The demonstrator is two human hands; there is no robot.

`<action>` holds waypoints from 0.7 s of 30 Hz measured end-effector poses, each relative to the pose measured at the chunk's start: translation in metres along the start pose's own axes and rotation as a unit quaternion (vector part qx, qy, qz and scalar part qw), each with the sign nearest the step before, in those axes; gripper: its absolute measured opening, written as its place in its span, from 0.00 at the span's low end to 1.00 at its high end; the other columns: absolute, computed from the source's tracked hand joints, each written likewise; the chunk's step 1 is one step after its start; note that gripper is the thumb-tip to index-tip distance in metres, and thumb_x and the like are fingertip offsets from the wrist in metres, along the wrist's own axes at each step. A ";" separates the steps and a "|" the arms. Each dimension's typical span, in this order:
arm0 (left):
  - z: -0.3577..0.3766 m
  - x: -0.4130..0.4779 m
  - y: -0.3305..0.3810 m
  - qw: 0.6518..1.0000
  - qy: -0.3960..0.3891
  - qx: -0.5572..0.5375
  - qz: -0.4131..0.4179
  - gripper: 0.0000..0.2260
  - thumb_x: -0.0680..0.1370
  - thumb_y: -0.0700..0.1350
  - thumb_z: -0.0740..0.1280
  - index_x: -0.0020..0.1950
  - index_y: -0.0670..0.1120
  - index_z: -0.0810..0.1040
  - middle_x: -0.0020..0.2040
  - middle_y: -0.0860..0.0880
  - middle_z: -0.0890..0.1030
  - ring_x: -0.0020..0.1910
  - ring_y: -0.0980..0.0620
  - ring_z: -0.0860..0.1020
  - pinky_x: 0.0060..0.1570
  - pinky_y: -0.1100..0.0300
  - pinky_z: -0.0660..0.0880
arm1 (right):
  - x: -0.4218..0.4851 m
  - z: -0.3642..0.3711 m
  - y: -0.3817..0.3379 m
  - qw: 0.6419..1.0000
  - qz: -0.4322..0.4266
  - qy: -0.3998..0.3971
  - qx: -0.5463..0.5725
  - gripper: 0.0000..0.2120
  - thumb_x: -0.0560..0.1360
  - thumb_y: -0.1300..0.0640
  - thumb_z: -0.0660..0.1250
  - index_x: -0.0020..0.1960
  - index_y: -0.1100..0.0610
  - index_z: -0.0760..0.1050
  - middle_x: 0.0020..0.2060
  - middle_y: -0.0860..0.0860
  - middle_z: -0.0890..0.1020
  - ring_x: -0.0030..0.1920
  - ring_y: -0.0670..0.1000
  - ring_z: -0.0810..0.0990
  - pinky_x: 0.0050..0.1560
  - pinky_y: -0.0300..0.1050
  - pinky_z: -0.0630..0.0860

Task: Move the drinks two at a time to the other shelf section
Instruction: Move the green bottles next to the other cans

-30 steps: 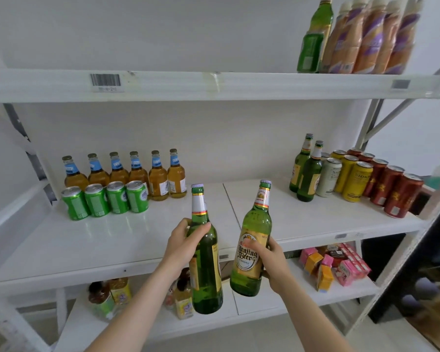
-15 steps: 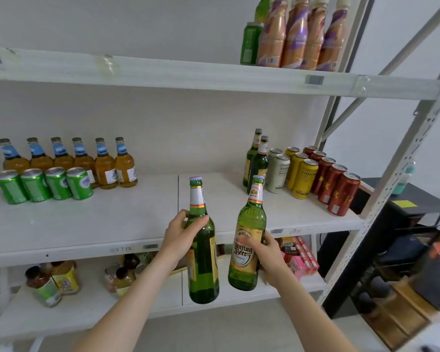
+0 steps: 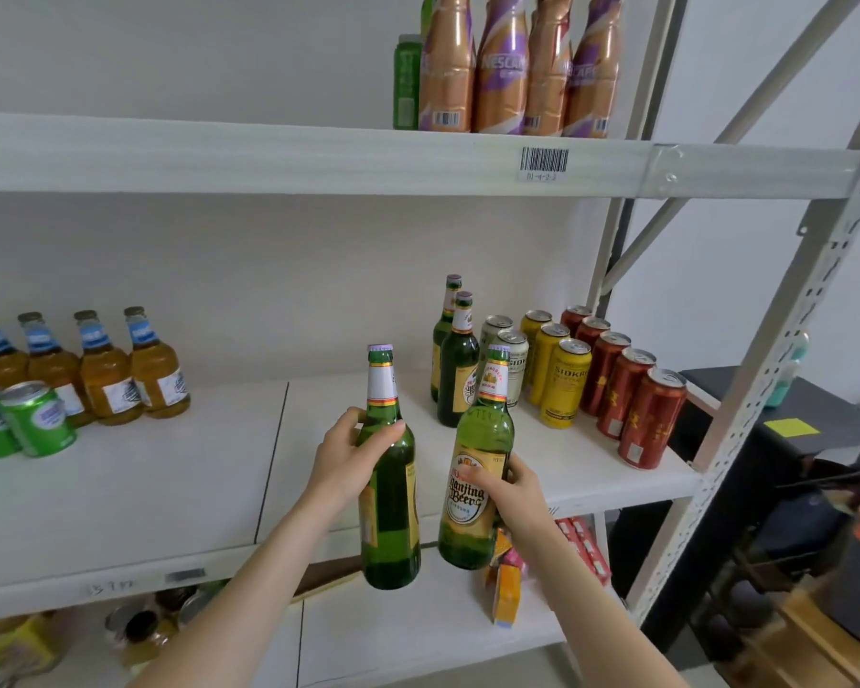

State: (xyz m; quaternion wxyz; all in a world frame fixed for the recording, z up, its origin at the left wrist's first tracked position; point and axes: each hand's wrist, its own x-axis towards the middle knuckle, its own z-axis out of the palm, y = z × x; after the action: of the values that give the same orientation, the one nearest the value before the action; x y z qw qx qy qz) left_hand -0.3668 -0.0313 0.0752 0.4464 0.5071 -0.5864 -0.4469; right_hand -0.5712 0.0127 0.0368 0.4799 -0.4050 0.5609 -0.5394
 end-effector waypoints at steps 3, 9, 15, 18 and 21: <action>0.014 0.020 0.000 1.000 0.017 0.005 0.002 0.14 0.76 0.56 0.70 0.57 0.51 0.74 0.52 0.49 0.81 0.52 0.50 0.80 0.47 0.55 0.78 | 0.024 -0.009 -0.004 1.000 -0.008 -0.009 0.000 0.17 0.69 0.55 0.76 0.55 0.48 0.75 0.49 0.49 0.84 0.49 0.50 0.84 0.45 0.46 0.80; 0.036 0.056 -0.003 0.998 0.058 0.021 0.000 0.14 0.75 0.57 0.70 0.56 0.52 0.74 0.51 0.49 0.81 0.52 0.50 0.80 0.51 0.51 0.79 | 0.074 -0.024 -0.007 0.999 -0.007 -0.041 0.004 0.18 0.68 0.58 0.77 0.55 0.49 0.76 0.50 0.50 0.84 0.51 0.52 0.83 0.49 0.50 0.81; 0.051 0.087 -0.012 0.996 0.093 0.003 0.003 0.13 0.74 0.57 0.72 0.54 0.55 0.75 0.51 0.50 0.82 0.52 0.49 0.81 0.52 0.48 0.80 | 0.119 -0.029 -0.006 0.997 -0.023 -0.071 -0.015 0.22 0.67 0.58 0.78 0.58 0.50 0.75 0.50 0.47 0.84 0.52 0.49 0.82 0.45 0.44 0.78; 0.056 0.097 -0.015 0.995 0.103 -0.008 0.007 0.13 0.74 0.55 0.72 0.54 0.54 0.74 0.51 0.49 0.82 0.51 0.50 0.81 0.46 0.54 0.80 | 0.136 -0.030 -0.003 0.996 -0.036 -0.079 -0.032 0.23 0.66 0.58 0.79 0.58 0.49 0.75 0.50 0.46 0.84 0.52 0.48 0.82 0.46 0.43 0.78; 0.059 0.104 -0.017 0.994 0.106 -0.015 0.014 0.13 0.74 0.54 0.73 0.53 0.53 0.75 0.51 0.49 0.82 0.51 0.50 0.82 0.45 0.56 0.80 | 0.148 -0.030 0.002 0.995 -0.046 -0.077 -0.047 0.25 0.65 0.58 0.79 0.58 0.48 0.74 0.52 0.46 0.83 0.53 0.47 0.81 0.49 0.45 0.78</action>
State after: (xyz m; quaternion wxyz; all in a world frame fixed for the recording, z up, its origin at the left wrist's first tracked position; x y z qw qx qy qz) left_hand -0.4302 -0.1319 0.0539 0.5200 0.5360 -0.5362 -0.3934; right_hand -0.6319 -0.1249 0.0187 0.4768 -0.4923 0.5279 -0.5015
